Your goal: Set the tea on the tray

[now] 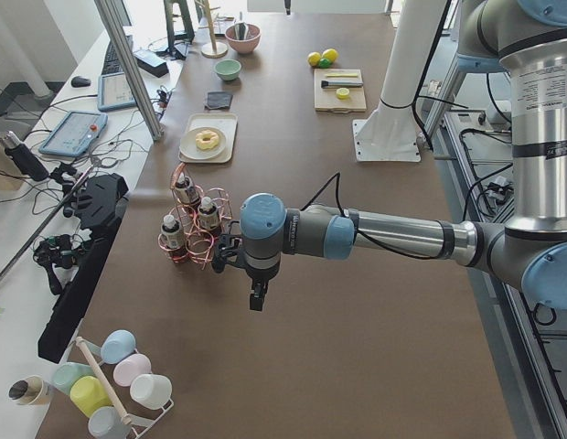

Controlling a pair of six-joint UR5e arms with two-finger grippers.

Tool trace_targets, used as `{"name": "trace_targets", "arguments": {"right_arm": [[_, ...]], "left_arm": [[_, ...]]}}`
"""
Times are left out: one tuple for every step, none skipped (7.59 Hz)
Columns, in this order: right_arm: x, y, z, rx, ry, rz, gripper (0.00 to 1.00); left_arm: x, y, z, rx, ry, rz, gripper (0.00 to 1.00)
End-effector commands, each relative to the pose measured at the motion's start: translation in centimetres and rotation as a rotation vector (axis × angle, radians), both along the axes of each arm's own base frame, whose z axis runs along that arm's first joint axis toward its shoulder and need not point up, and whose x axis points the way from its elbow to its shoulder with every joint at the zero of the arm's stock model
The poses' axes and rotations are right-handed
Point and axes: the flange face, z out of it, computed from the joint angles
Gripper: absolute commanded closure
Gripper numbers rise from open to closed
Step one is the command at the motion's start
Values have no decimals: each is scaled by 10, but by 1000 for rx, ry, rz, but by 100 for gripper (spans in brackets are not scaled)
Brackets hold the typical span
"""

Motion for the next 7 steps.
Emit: {"name": "trace_targets", "arguments": {"right_arm": [[10,4,0,-7,-36,31,0],[14,8,1,-12,-41,39,0],[14,8,1,-11,-41,38,0],[15,8,0,-7,-41,41,0],[15,7,-7,8,-42,41,0],[14,7,-9,10,-53,41,0],[13,7,-11,9,-77,42,0]], "left_arm": [[-7,-16,-14,54,0,-16,1],[-7,-23,-15,79,7,-12,1],[-6,-20,-17,114,6,-9,1],[-7,-19,-8,155,4,-10,1],[-7,-23,-15,230,5,-14,1],[-7,-28,-30,306,6,-25,1],[-5,-41,-49,313,19,-75,1]]}}
